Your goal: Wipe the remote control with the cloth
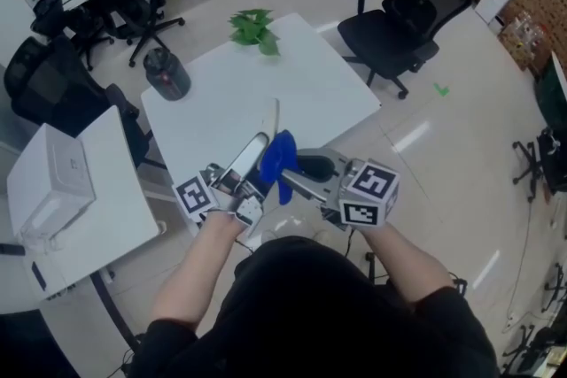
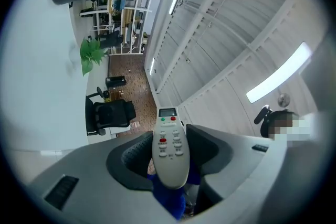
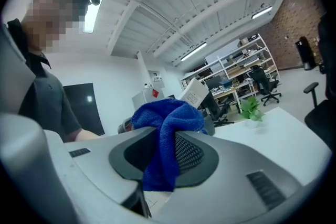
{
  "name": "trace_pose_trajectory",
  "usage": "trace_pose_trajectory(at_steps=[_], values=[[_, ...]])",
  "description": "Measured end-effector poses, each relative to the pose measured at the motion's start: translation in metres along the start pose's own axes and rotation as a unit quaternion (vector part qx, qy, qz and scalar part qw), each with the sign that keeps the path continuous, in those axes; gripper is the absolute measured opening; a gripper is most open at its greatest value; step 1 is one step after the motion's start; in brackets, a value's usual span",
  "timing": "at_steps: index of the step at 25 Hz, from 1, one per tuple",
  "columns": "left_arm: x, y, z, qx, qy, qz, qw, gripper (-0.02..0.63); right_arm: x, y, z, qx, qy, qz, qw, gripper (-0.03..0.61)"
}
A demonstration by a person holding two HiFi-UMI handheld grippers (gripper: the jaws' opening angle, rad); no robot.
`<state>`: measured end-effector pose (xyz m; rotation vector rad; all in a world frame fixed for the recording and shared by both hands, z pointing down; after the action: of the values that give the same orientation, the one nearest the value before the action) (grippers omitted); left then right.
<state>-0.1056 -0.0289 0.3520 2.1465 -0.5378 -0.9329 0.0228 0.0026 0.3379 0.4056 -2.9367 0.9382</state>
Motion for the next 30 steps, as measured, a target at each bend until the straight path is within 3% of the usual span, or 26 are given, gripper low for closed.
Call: trace_pose_trajectory(at_steps=[4, 9, 11, 13, 14, 15, 17, 19, 21, 23, 26, 30], values=[[-0.006, -0.005, -0.016, -0.009, 0.040, -0.019, 0.9990, 0.204, -0.009, -0.017, 0.016, 0.012, -0.034, -0.031, 0.999, 0.097], [-0.015, -0.003, -0.028, 0.009, 0.090, -0.014, 0.9958, 0.204, -0.011, -0.029, 0.032, 0.000, -0.058, -0.076, 0.995, 0.097], [-0.019, 0.001, -0.022, 0.042, 0.100, 0.003, 0.9941, 0.202, -0.010, -0.029, 0.033, -0.012, -0.060, -0.093, 0.994, 0.097], [-0.028, 0.010, -0.014, 0.113, 0.120, 0.047, 0.9852, 0.202, -0.009, -0.030, 0.031, -0.024, -0.060, -0.121, 0.991, 0.097], [-0.037, 0.018, -0.010, 0.164, 0.138, 0.083, 0.9732, 0.204, -0.009, -0.031, 0.028, -0.032, -0.056, -0.141, 0.988, 0.097], [-0.048, 0.028, -0.007, 0.221, 0.163, 0.130, 0.9527, 0.203, -0.007, -0.033, 0.025, -0.042, -0.049, -0.164, 0.984, 0.097], [-0.072, 0.048, 0.000, 0.330, 0.218, 0.227, 0.8899, 0.203, -0.003, -0.035, 0.015, -0.065, -0.026, -0.212, 0.975, 0.097], [-0.094, 0.068, 0.004, 0.405, 0.259, 0.297, 0.8250, 0.204, 0.005, -0.040, 0.004, -0.087, 0.001, -0.253, 0.963, 0.098], [-0.115, 0.091, 0.005, 0.440, 0.286, 0.348, 0.7770, 0.204, 0.013, -0.049, -0.011, -0.097, 0.030, -0.283, 0.954, 0.097], [-0.135, 0.117, 0.004, 0.444, 0.299, 0.394, 0.7474, 0.204, 0.024, -0.064, -0.027, -0.093, 0.061, -0.298, 0.948, 0.098], [-0.161, 0.156, 0.002, 0.428, 0.302, 0.464, 0.7145, 0.204, 0.041, -0.092, -0.048, -0.085, 0.108, -0.311, 0.940, 0.098], [-0.189, 0.195, -0.005, 0.389, 0.299, 0.542, 0.6823, 0.204, 0.069, -0.137, -0.075, -0.087, 0.177, -0.304, 0.932, 0.098]])
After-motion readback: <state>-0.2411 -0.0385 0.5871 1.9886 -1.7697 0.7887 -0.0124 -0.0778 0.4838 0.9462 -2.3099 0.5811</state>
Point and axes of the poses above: the fingertips, and each gripper's own axes: x forward along the fingers, y to its left, z out of its top, the point moved 6 cm from there along -x, backward along the fingers, and after that the axes turned 14 degrees about x, right-handed, at the moved point
